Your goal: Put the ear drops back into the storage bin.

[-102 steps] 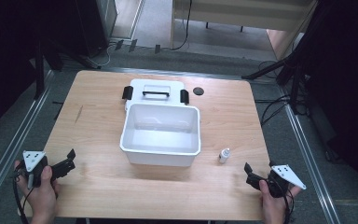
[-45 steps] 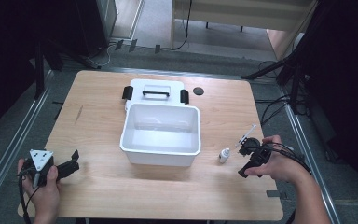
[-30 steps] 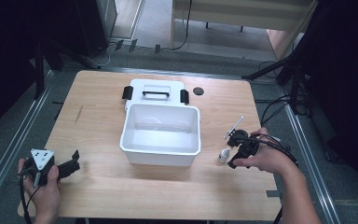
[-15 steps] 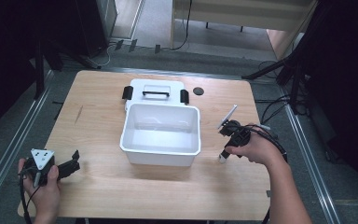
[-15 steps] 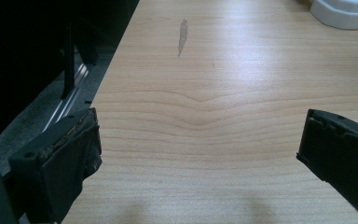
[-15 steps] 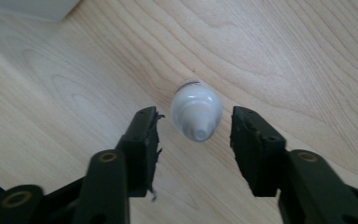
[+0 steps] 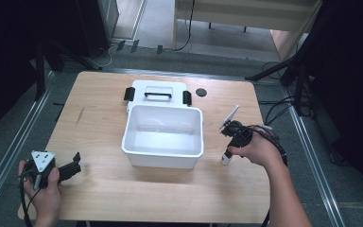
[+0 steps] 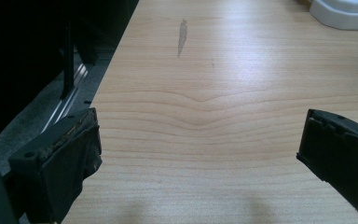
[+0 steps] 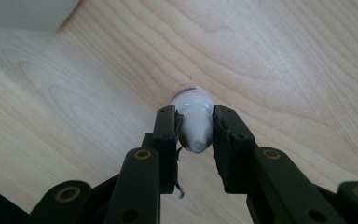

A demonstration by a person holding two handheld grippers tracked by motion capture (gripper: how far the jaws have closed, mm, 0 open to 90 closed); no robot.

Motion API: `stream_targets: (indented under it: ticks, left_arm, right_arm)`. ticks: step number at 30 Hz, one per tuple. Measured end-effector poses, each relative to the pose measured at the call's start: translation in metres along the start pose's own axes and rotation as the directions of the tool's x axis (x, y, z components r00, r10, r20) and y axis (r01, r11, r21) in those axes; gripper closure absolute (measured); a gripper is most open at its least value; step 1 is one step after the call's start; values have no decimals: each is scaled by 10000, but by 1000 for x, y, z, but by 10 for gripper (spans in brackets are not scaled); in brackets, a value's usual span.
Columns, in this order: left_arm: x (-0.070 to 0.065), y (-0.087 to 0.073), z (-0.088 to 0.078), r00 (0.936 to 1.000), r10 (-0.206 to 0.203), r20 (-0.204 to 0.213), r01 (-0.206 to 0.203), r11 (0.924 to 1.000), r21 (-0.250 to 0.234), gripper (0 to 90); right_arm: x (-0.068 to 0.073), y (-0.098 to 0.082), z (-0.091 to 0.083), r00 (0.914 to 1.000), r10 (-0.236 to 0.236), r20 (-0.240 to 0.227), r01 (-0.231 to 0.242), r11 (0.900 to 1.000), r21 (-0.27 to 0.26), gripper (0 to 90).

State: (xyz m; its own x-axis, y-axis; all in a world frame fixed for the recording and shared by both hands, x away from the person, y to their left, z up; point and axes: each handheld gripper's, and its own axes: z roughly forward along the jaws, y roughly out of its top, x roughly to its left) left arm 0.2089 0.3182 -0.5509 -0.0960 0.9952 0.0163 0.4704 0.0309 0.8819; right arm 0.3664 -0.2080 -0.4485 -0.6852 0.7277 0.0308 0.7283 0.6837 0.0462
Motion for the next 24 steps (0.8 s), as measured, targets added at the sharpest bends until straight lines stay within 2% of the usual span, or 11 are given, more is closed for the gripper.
stream_targets:
  ticks: [3, 7, 10, 14, 17, 19, 21, 24]
  left_arm:
    - [0, 0, 0, 10000, -8, 2, 8, 10000, 1, 0]
    - [0, 0, 0, 10000, -36, 3, 36, 10000, -23, 0]
    - [0, 0, 0, 10000, -30, 12, 30, 10000, -19, 0]
    - [0, 0, 0, 10000, -23, -18, 23, 10000, -28, 0]
    - [1, 0, 0, 10000, -44, 4, 44, 10000, -4, 0]
    - [1, 0, 0, 10000, -44, 32, 44, 10000, 34, 0]
    - [1, 0, 0, 10000, -45, 31, 45, 10000, 16, 0]
    - [1, 0, 0, 10000, -72, 35, 72, 10000, -7, 0]
  right_arm:
    - [-3, 1, -10, 9993, 352, -155, -357, 9987, -371, 724]
    - [-4, 3, -18, 9992, 398, 63, -396, 9987, -314, 724]
    - [-3, 8, -34, 9994, 291, 162, -285, 9989, -374, 724]
    - [-1, 14, -45, 9990, 342, 293, -330, 9986, -417, 724]
    - [1, 24, -57, 9974, 564, 439, -546, 9976, -424, 724]
    - [1, 30, -63, 9945, 877, 569, -859, 9958, -331, 724]
    - [0, 40, -76, 9915, 1211, 480, -1191, 9920, -423, 723]
    - [-1, 46, -82, 9913, 1225, 484, -1197, 9912, -566, 723]
